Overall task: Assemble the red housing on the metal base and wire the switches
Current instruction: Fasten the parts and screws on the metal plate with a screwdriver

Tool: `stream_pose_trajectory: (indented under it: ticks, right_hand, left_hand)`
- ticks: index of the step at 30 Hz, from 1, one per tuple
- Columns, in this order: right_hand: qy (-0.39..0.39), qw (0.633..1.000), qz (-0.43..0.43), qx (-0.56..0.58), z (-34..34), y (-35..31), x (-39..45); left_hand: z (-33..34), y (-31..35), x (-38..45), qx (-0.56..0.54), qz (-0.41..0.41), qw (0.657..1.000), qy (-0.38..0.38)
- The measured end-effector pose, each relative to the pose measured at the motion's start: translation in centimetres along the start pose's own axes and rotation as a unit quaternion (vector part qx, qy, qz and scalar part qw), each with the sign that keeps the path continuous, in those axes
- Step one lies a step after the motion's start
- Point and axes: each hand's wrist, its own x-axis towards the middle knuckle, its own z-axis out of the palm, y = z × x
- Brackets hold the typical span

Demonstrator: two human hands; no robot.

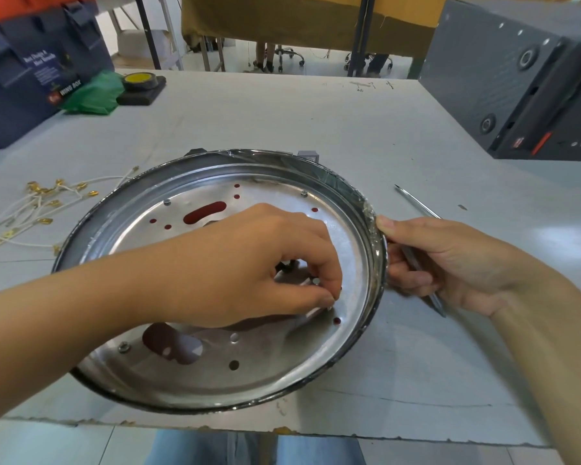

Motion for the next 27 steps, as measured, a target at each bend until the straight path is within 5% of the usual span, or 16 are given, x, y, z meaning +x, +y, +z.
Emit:
stream_pose_trajectory:
  ticks: [27]
  right_hand:
    - [-0.006,1.0,-0.009,0.004,-0.09,0.15,0.18]
  left_hand:
    - [0.48,0.04,0.23,0.01,0.031,0.999,0.0]
